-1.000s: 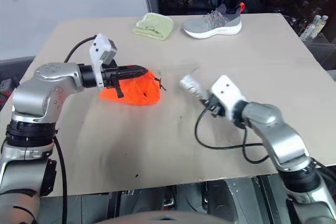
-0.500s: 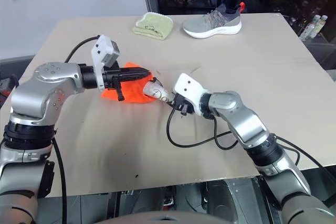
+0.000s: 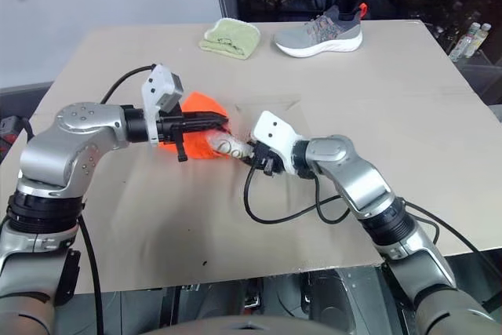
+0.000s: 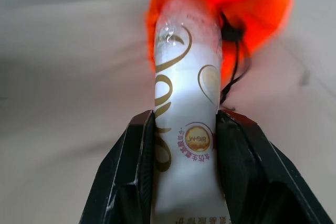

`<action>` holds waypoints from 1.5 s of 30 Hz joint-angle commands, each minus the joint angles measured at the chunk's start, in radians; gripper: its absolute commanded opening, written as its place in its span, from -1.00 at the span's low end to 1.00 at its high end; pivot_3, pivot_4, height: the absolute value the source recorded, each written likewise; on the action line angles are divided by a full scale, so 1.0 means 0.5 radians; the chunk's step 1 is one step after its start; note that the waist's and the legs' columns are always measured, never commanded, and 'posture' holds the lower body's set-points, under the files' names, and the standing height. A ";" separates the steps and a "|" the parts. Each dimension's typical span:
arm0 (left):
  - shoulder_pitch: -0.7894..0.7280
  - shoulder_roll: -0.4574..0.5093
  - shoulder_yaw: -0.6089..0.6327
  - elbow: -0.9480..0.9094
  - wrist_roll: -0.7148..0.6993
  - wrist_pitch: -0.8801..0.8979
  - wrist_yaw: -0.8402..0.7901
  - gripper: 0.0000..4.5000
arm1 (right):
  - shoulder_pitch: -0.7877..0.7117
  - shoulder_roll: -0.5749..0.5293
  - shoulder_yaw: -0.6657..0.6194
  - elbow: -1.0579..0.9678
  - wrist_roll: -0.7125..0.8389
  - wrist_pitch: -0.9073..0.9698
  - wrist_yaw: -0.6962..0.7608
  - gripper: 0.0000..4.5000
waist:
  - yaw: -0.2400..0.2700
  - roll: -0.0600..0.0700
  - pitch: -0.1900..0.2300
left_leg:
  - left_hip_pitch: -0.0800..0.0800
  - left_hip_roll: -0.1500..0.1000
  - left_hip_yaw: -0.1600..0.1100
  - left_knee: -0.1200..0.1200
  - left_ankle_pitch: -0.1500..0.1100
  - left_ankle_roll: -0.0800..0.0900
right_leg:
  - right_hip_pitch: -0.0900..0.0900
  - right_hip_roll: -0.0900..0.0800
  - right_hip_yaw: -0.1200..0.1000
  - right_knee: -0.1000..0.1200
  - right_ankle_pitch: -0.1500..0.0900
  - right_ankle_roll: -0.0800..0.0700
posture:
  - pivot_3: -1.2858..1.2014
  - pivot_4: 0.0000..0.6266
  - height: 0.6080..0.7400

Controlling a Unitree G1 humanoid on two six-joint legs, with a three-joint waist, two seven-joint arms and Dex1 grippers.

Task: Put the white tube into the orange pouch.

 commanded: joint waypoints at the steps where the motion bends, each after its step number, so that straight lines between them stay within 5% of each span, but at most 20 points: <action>1: -0.048 -0.014 0.017 0.009 0.021 -0.039 0.036 -1.00 | -0.039 -0.010 -0.054 -0.100 0.064 -0.022 0.070 -0.22 | -0.001 0.000 0.000 | 0.000 0.000 0.000 0.000 0.000 0.000 | 0.000 0.000 0.000 0.000 0.000 0.000 | 0.03 -0.52 1.00; 11: 0.017 0.028 0.030 -0.067 -0.049 0.017 -0.053 -1.00 | -0.103 0.113 -0.082 0.227 -0.107 -0.012 -0.205 -0.22 | -0.002 0.000 0.000 | 0.000 0.001 0.000 0.000 0.000 0.000 | 0.000 0.000 0.000 0.001 0.001 -0.002 | 0.03 -0.52 1.00; 16: 0.021 0.024 0.013 -0.042 -0.013 -0.019 -0.040 -1.00 | -0.025 -0.034 -0.058 0.043 0.002 0.061 -0.010 -0.22 | 0.000 0.000 0.000 | 0.000 -0.001 0.001 0.000 0.000 0.000 | 0.000 -0.002 0.000 -0.001 0.001 -0.002 | 0.03 -0.52 1.00; 19: 0.037 0.021 -0.007 -0.066 -0.004 -0.034 -0.044 -1.00 | 0.025 -0.114 -0.004 -0.003 0.023 0.103 0.074 0.14 | -0.002 0.000 0.000 | 0.000 0.000 0.001 0.000 0.000 0.000 | 0.000 -0.001 0.000 -0.001 0.001 -0.001 | 0.03 -0.52 1.00; 23: 0.067 0.031 -0.035 -0.111 0.000 -0.056 -0.065 -1.00 | 0.106 -0.115 -0.006 0.001 0.021 0.151 0.040 0.97 | -0.003 0.000 0.000 | 0.001 0.001 0.000 -0.001 0.000 -0.001 | 0.000 0.000 0.000 0.000 0.000 0.000 | 0.03 -0.52 1.00; 33: 0.070 0.039 -0.047 -0.114 -0.004 -0.058 -0.073 -1.00 | 0.249 -0.070 0.098 0.093 -0.021 0.120 0.042 0.97 | -0.002 0.000 0.000 | 0.001 0.001 0.000 -0.001 0.000 0.000 | 0.000 0.000 0.000 0.000 0.000 0.000 | 0.03 -0.52 1.00; 36: 0.071 0.040 -0.039 -0.109 -0.011 -0.043 -0.068 -1.00 | 0.280 -0.066 0.121 0.106 -0.048 0.093 0.032 0.59 | -0.002 0.000 0.000 | 0.001 0.001 0.000 -0.001 0.000 0.000 | 0.000 0.000 0.000 0.000 0.000 0.000 | 0.03 -0.52 1.00; 45: 0.074 0.025 -0.037 -0.101 -0.014 -0.038 -0.047 -1.00 | 0.256 -0.008 -0.029 0.080 -0.025 0.053 -0.046 -0.98 | -0.005 -0.001 0.000 | 0.003 0.002 0.000 -0.001 0.001 -0.002 | 0.000 0.001 0.000 0.001 -0.001 0.001 | 0.03 -0.52 1.00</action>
